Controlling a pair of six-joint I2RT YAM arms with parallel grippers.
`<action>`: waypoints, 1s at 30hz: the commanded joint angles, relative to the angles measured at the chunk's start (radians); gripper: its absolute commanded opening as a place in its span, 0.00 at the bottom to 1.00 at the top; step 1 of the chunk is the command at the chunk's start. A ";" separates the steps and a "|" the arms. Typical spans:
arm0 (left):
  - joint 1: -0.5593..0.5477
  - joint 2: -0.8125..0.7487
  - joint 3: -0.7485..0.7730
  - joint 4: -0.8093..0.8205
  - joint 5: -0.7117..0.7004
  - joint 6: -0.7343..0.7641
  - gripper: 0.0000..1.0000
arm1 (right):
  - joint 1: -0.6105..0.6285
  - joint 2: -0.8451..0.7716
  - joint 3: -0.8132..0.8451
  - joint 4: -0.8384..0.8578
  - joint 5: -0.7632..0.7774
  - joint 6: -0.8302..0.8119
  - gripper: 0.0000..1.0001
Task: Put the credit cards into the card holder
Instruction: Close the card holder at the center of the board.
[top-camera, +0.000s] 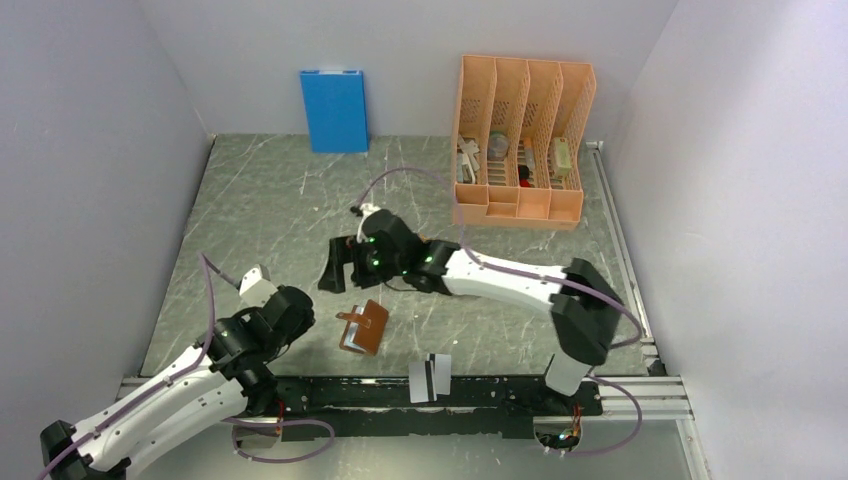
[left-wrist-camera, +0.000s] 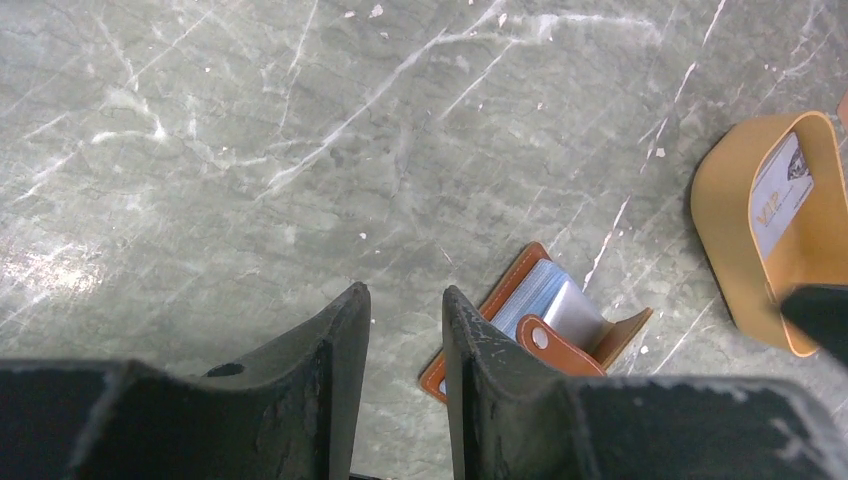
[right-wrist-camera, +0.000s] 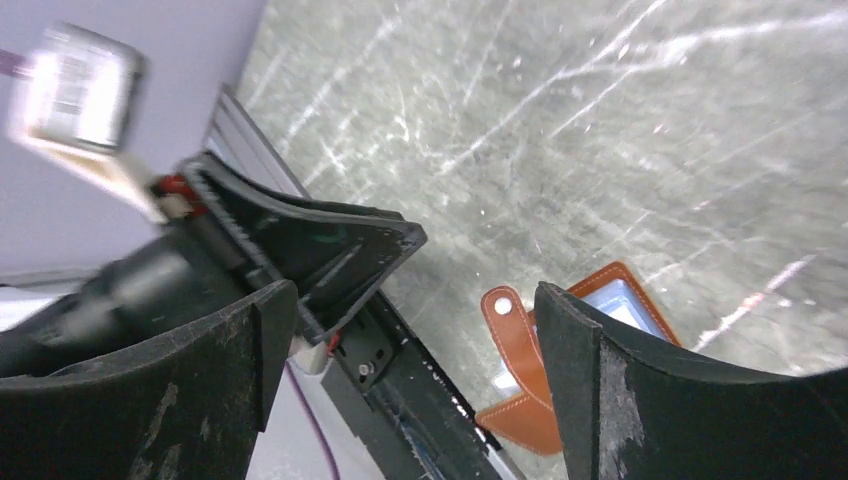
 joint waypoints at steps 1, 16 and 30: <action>-0.002 0.016 0.012 0.053 0.017 0.047 0.38 | -0.040 -0.175 -0.039 -0.086 0.066 -0.037 0.91; -0.001 0.101 -0.109 0.245 0.171 0.111 0.37 | 0.026 -0.328 -0.517 0.079 0.087 0.092 0.56; -0.001 0.151 -0.208 0.393 0.332 0.201 0.38 | 0.058 0.025 -0.271 -0.054 0.284 0.029 0.70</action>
